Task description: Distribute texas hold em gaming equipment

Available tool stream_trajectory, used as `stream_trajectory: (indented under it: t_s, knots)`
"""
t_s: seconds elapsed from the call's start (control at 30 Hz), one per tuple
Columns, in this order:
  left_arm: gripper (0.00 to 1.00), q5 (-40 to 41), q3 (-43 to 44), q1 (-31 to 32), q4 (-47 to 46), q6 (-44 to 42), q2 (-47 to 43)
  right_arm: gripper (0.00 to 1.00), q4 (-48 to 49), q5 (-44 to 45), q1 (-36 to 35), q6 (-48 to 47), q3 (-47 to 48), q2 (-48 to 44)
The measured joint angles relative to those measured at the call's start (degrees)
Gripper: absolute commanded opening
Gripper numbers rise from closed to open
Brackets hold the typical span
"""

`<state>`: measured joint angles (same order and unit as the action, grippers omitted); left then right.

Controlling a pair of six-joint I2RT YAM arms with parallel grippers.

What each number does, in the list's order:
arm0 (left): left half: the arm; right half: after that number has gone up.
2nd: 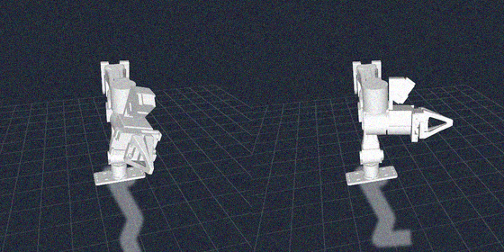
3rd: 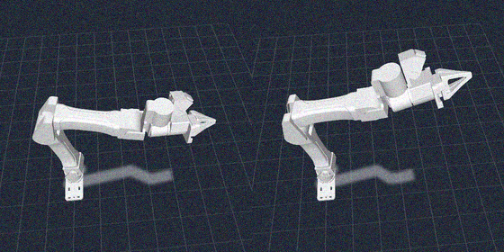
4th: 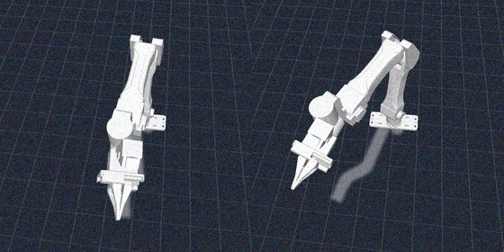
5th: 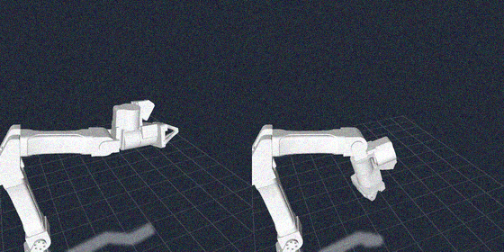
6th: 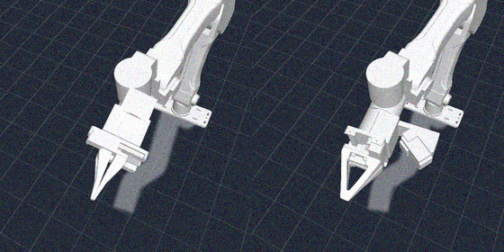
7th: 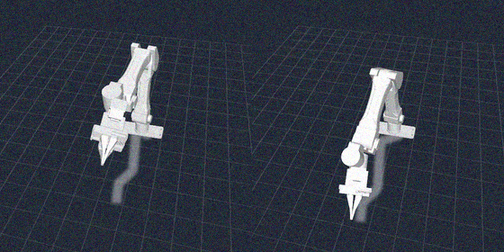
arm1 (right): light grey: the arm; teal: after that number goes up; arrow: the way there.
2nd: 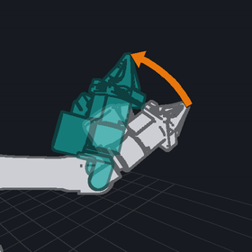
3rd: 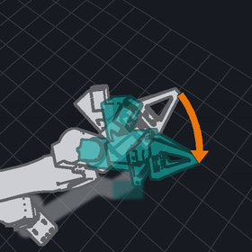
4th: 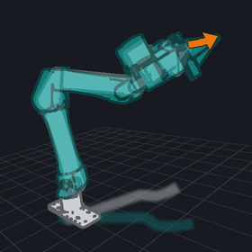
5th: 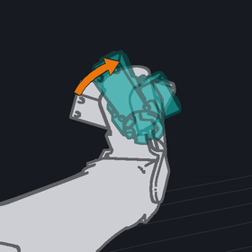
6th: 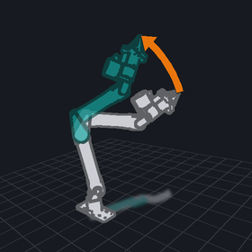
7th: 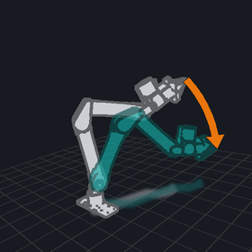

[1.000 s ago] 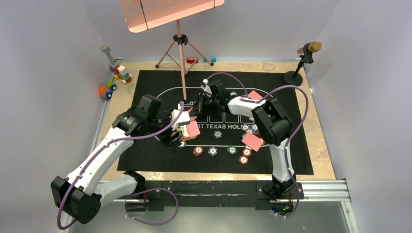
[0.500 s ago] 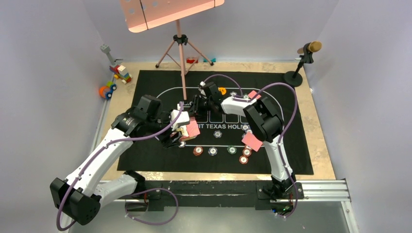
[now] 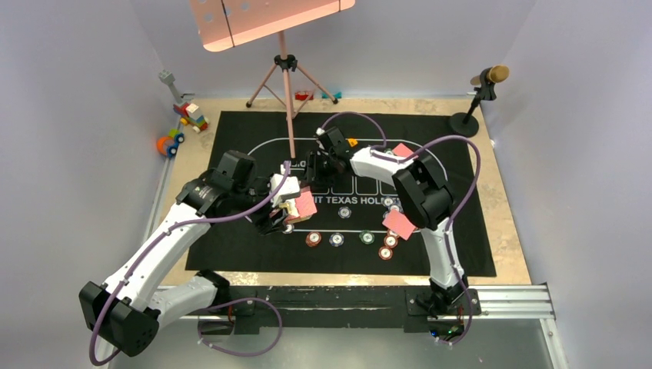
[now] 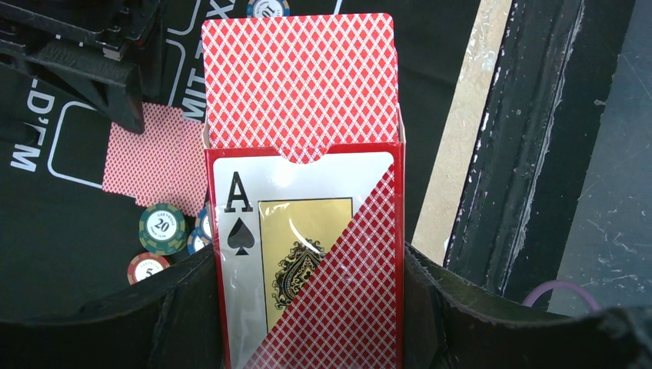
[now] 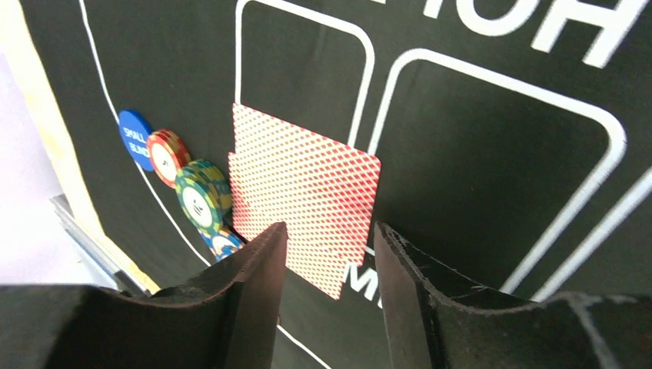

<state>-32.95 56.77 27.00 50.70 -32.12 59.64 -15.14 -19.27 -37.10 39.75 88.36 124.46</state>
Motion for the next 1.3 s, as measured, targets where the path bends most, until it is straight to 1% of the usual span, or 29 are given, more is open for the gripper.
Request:
stream_trajectory:
  t_s: [0.07,0.17,0.27,0.3,0.33,0.37,0.4,0.43,0.5,0.73,0.87,1.1,1.3]
  knots:
    - [0.09,-0.2,0.0,0.0,0.0,0.0,0.0,0.55,-2.0,1.4,0.0,-1.3,0.0,-0.8]
    - [0.09,-0.3,0.0,0.0,0.0,0.0,0.0,0.56,-4.9,3.5,0.0,-3.2,-0.2,-2.5]
    - [0.09,-0.3,0.0,0.0,0.1,0.0,0.0,0.57,-6.9,3.9,0.0,-4.5,-0.8,-4.8]
    - [0.09,-0.3,0.0,0.0,0.1,0.0,-0.1,0.58,-7.2,4.1,0.0,-4.7,-1.0,-5.5]
    - [0.09,-0.3,0.0,0.0,0.1,0.0,-0.1,0.62,-7.2,4.2,0.0,-4.9,-1.5,-6.4]
    - [0.09,-0.3,0.0,0.0,0.1,0.0,-0.2,0.68,-7.2,4.2,0.1,-5.1,-2.3,-7.8]
    - [0.09,-0.3,-0.1,0.0,0.1,0.0,-0.2,0.78,-7.1,4.1,0.2,-5.3,-3.5,-9.4]
    - [0.09,-0.3,-0.1,0.0,0.1,0.0,-0.4,0.82,-7.1,3.8,0.3,-5.4,-4.9,-11.4]
    - [0.09,-0.3,-0.3,0.0,0.1,0.0,-0.6,0.86,-6.6,2.8,0.4,-5.4,-7.8,-15.6]
    - [0.10,-0.3,-0.4,0.0,0.0,0.0,-0.6,0.91,-2.1,-4.7,2.3,-3.6,-18.6,-33.5]
    - [0.10,-0.3,-0.4,0.0,0.0,0.0,-0.6,0.93,1.4,-8.9,3.1,-1.3,-22.1,-39.1]
    - [0.10,-0.3,-0.4,0.0,0.0,0.0,-0.6,0.95,10.4,-15.5,2.9,5.2,-29.7,-43.9]
    - [0.10,-0.3,-0.4,0.0,0.0,0.0,-0.6,0.96,14.4,-18.5,-0.7,6.9,-30.1,-42.8]
